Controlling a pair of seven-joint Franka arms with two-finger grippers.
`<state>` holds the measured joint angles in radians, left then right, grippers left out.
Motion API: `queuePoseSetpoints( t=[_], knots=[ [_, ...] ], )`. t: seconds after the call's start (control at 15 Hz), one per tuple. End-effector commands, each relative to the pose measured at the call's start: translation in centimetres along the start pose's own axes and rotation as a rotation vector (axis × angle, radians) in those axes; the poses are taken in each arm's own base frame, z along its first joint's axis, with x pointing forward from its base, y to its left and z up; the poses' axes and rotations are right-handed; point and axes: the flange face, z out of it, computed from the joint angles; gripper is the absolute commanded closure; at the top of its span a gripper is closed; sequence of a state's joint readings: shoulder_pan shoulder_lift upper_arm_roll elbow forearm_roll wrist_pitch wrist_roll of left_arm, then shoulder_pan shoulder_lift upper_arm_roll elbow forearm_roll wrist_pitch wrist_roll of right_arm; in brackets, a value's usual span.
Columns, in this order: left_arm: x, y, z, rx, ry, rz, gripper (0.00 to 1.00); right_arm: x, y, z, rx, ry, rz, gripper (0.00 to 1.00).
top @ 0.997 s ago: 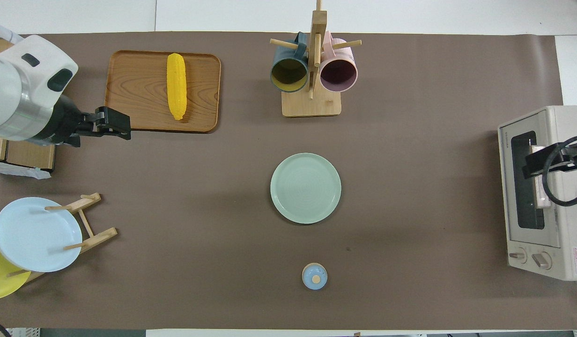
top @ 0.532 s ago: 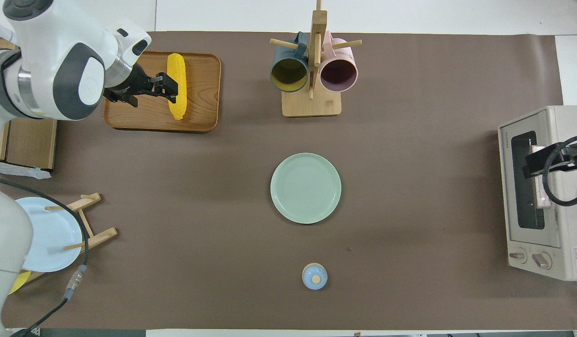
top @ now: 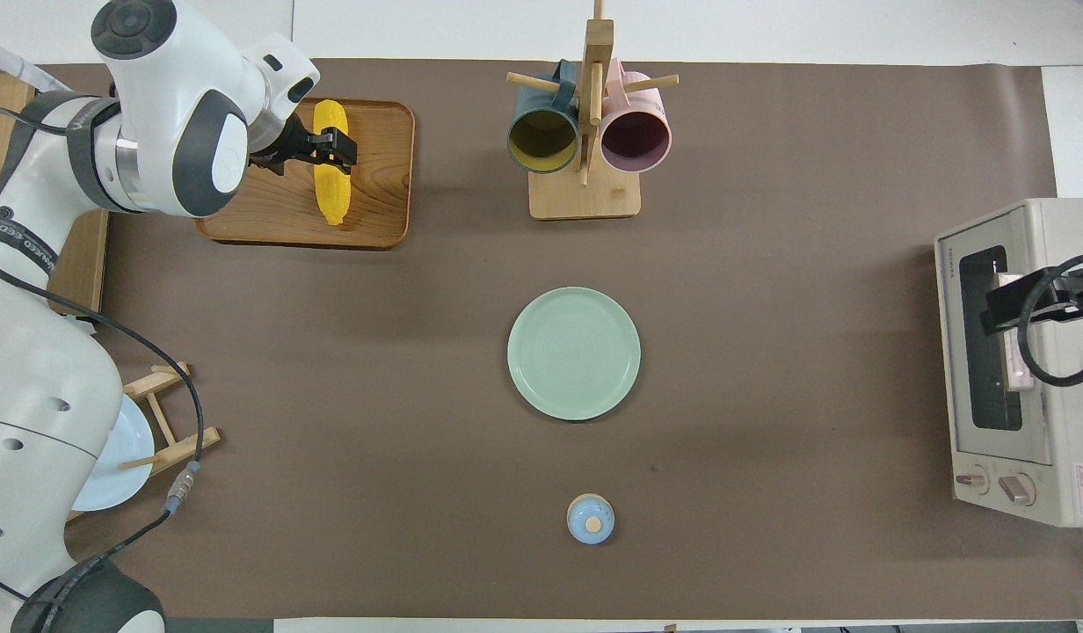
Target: Put corn in oven
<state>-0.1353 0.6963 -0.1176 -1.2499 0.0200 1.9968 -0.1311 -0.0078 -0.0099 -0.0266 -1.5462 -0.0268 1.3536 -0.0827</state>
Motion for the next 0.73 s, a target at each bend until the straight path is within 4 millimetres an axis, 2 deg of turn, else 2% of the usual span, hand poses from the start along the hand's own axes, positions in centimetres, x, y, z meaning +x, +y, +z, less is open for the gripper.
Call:
queuePoseSetpoints(
  t=[0.0, 0.2, 0.4, 0.53, 0.6, 0.66],
  knots=[
    [0.6, 0.0, 1.2, 0.018, 0.028, 0.041, 0.0, -0.3, 0.1, 0.0, 0.003, -0.007, 0.005, 0.0],
    [0.8, 0.7, 3.9, 0.021, 0.013, 0.051, 0.0, -0.3, 0.2, 0.1, 0.004, -0.007, 0.002, 0.0],
    [2.1, 0.2, 3.6, 0.019, 0.028, 0.042, 0.0, 0.2, 0.2, 1.1, -0.001, 0.058, 0.002, 0.01],
    [2.8, 0.1, 3.5, 0.019, 0.027, 0.038, 0.0, 0.3, 1.1, 1.4, 0.0, 0.077, 0.024, 0.63],
    [2.9, 0.1, 4.0, 0.019, 0.027, 0.038, 0.0, 0.2, 1.5, 1.6, 0.001, 0.073, 0.031, 0.75],
    [3.0, 0.3, 4.4, 0.02, 0.033, 0.041, 0.0, 0.0, 1.8, 1.8, 0.003, 0.069, 0.039, 1.0]
  ],
)
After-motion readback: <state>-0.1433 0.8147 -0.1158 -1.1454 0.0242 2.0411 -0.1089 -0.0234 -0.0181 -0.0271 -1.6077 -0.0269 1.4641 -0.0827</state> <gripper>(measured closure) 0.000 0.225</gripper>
